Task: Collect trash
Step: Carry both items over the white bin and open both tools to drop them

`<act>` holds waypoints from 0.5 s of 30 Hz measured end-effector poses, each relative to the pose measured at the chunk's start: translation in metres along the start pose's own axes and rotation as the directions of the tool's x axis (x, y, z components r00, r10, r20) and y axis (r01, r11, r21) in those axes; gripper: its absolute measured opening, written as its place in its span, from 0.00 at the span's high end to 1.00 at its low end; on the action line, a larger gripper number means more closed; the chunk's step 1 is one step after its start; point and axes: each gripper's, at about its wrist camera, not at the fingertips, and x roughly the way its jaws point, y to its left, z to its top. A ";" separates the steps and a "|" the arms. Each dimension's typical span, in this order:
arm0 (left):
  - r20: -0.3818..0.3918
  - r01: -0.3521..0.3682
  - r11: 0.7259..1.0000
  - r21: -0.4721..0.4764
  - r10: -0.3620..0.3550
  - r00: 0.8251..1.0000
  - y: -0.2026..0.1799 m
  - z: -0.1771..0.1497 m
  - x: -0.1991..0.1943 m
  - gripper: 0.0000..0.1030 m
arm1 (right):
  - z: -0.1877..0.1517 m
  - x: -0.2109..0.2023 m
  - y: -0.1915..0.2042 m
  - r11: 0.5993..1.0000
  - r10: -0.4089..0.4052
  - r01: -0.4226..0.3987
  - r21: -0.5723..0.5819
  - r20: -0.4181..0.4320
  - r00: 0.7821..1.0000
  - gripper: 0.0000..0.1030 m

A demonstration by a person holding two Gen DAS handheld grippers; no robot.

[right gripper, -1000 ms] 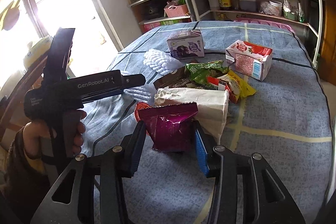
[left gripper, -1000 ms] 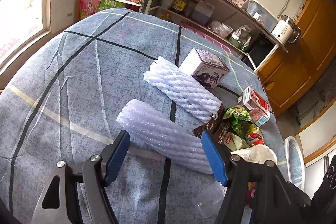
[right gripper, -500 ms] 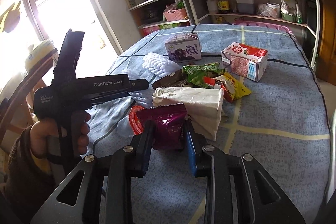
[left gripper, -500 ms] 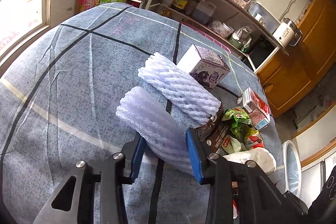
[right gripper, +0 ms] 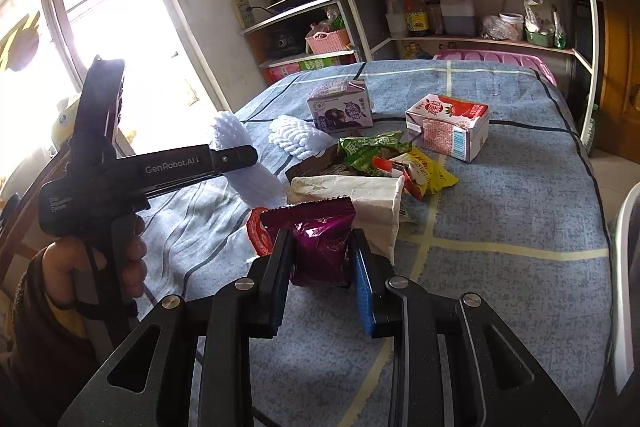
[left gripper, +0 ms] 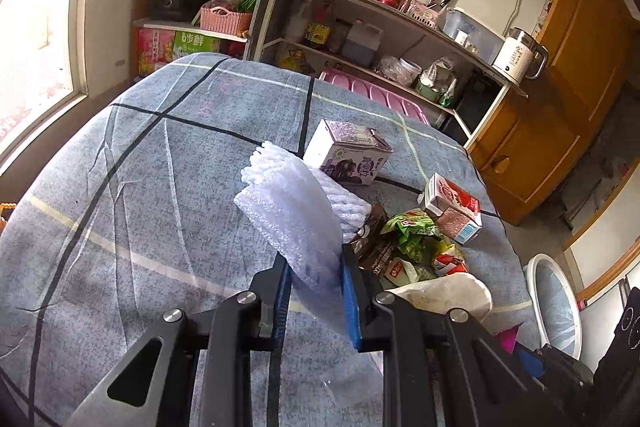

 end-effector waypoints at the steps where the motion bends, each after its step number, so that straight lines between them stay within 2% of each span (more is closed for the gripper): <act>1: 0.014 -0.002 1.000 0.013 0.002 1.000 -0.003 0.000 -0.005 0.77 | 0.000 -0.002 0.000 1.000 -0.007 0.007 -0.002 0.004 1.000 0.71; 8: 0.084 -0.029 0.995 0.096 0.021 0.996 -0.029 -0.005 -0.043 0.77 | 0.001 -0.032 -0.002 0.995 -0.098 0.099 -0.018 0.057 0.994 0.71; 15: 0.106 -0.017 0.981 0.193 -0.004 0.994 -0.066 -0.018 -0.064 0.77 | 0.001 -0.070 -0.009 0.975 -0.215 0.221 -0.028 0.131 0.968 0.71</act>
